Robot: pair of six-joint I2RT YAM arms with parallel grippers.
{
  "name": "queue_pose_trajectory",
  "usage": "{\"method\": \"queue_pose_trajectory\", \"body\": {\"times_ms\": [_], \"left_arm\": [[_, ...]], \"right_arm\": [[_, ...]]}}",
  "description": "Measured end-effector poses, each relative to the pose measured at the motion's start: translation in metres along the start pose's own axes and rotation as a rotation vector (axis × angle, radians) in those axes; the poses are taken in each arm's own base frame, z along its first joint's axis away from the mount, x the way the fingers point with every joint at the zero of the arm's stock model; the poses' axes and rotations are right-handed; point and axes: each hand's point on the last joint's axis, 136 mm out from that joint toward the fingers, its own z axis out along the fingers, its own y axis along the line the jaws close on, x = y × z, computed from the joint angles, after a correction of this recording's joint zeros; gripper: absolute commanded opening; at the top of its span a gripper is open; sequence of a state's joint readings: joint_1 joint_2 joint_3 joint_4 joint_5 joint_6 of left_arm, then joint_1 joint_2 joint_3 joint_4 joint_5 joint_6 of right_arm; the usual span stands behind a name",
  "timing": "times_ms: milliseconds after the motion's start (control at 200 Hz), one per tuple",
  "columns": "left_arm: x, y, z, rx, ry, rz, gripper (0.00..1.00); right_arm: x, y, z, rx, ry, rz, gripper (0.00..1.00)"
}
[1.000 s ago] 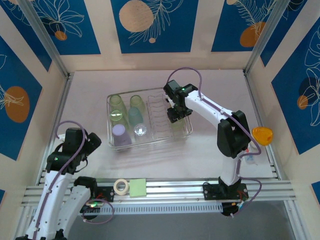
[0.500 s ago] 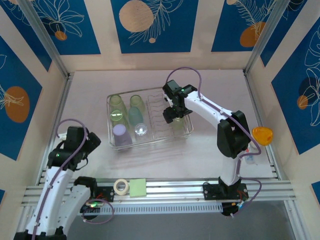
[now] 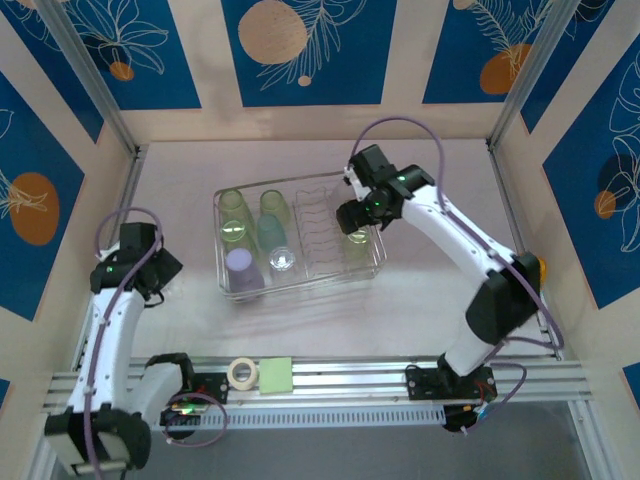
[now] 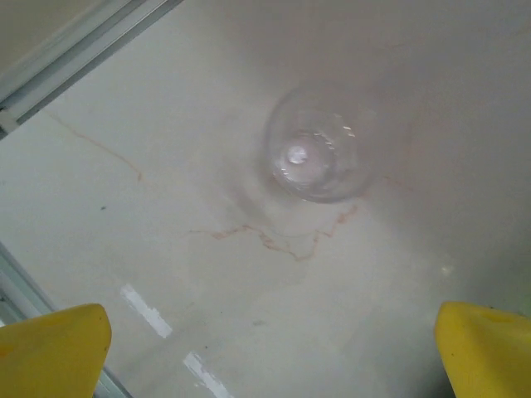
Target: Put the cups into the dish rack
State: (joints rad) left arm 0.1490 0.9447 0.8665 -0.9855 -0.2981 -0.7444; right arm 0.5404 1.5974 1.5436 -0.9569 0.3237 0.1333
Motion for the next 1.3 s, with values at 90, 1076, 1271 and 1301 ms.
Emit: {"method": "queue_pose_trajectory", "body": {"times_ms": [90,1076,1271,1301], "left_arm": [[-0.007,0.009,0.022,-0.013,0.071,-0.075,0.85],[-0.017,-0.025,0.131,0.125,0.314,-0.172,0.0],[-0.028,-0.045,0.09,0.293,0.231,-0.237,0.0],[-0.032,-0.048,0.076,0.334,0.199,-0.253,0.0]], "right_arm": [[0.003,-0.01,-0.018,-0.013,-0.052,0.029,0.78],[0.019,-0.033,-0.06,-0.09,-0.266,0.153,0.79],[0.026,-0.043,-0.093,-0.066,-0.368,0.201,0.82],[0.027,-0.044,-0.101,-0.068,-0.392,0.211,0.83]]}}
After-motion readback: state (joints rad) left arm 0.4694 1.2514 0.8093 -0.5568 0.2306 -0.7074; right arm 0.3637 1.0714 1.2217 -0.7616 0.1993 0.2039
